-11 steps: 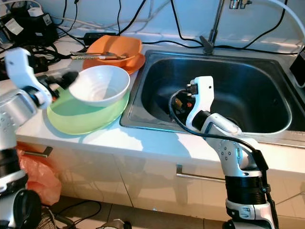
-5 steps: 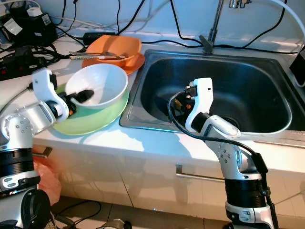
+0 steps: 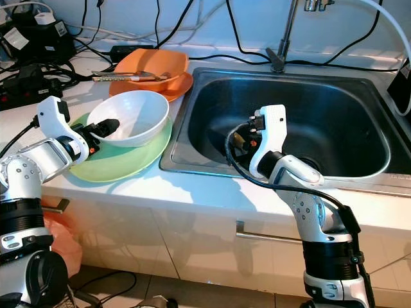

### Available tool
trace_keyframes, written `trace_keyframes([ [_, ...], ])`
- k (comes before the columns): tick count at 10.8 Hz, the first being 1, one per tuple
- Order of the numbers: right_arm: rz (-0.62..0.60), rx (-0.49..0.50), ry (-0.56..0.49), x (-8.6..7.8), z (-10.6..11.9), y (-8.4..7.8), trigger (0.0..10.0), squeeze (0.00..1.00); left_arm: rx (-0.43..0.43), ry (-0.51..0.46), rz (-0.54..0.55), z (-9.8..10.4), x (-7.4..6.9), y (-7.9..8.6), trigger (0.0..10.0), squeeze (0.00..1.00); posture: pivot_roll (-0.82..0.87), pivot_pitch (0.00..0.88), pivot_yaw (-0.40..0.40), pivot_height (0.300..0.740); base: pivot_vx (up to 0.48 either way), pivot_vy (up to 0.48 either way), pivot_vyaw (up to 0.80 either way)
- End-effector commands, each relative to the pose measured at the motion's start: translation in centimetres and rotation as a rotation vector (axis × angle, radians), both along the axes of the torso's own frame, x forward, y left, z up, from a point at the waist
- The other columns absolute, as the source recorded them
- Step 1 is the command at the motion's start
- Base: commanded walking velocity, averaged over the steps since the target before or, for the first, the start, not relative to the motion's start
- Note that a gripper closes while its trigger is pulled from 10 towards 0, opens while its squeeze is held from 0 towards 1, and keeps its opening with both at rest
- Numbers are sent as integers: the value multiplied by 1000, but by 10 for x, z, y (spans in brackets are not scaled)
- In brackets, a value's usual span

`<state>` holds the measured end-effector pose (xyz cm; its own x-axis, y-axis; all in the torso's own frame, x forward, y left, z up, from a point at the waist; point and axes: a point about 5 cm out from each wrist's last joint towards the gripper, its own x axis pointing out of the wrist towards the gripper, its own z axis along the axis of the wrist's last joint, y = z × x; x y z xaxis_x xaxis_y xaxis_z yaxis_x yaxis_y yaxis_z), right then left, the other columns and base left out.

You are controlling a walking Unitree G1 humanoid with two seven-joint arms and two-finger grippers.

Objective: Kitchen organization

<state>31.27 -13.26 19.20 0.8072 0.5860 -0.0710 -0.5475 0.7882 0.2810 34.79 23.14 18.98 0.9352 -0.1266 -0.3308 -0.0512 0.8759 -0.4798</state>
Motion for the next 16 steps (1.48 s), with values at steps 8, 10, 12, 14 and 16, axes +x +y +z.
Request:
trace_keyframes([
  [8,-76,29,-47,3,6,-6,10000,0,152,-84,40,-6,0,-3,0,0,72,47,38,740,0,0,0],
  [10,-114,27,-60,6,7,-9,10000,0,179,-117,49,-4,0,-3,0,0,73,47,35,740,0,0,0],
  [12,-101,24,-37,6,6,-7,10000,0,135,-106,47,-5,-1,-4,0,0,74,47,35,740,0,0,0],
  [14,-64,27,-35,4,6,-5,10000,0,64,-63,41,-8,0,-4,0,0,74,45,36,740,0,0,0],
  [16,-54,30,-37,3,6,-5,10000,0,129,-65,23,-6,1,-3,9373,0,73,45,35,740,0,0,0],
])
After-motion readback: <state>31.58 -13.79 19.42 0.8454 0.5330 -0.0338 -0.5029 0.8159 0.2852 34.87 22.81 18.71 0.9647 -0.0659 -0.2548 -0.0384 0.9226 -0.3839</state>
